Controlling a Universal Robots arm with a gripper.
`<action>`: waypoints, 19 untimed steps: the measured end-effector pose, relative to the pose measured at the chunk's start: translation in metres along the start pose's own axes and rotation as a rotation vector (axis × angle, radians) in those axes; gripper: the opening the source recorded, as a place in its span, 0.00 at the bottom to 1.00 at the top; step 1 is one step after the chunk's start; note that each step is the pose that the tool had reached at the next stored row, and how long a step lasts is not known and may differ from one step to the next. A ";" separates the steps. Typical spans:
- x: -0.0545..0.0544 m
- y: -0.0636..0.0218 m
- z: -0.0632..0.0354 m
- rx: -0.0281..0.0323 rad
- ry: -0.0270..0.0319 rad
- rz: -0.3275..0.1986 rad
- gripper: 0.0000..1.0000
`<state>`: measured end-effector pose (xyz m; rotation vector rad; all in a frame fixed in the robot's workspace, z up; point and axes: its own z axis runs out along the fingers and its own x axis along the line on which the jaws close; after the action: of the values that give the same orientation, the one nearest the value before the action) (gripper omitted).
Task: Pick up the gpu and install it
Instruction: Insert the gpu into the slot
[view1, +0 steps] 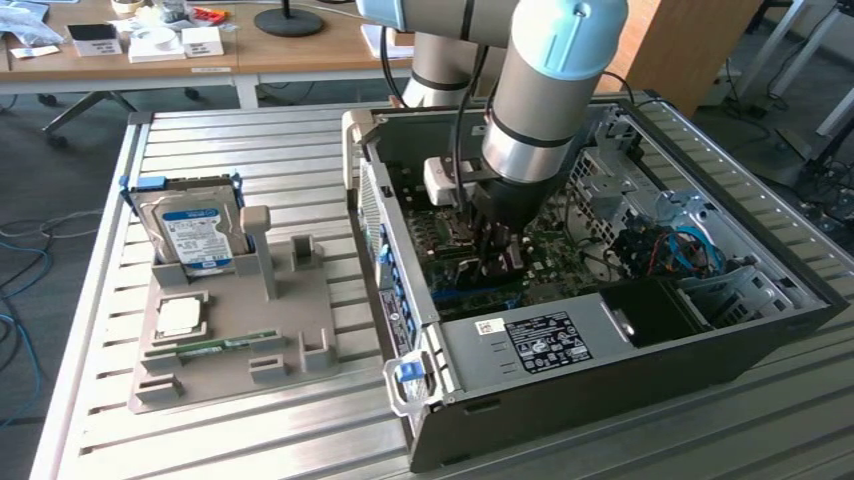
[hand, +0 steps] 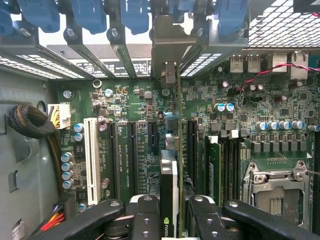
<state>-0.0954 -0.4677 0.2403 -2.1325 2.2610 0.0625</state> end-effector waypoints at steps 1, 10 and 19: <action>0.000 0.0001 0.0003 0.0000 0.0000 0.000 0.27; 0.000 0.0015 0.0017 0.0002 -0.0002 0.000 0.27; 0.000 0.0016 0.0017 0.0000 -0.0001 0.000 0.27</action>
<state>-0.0971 -0.4677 0.2387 -2.1324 2.2610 0.0626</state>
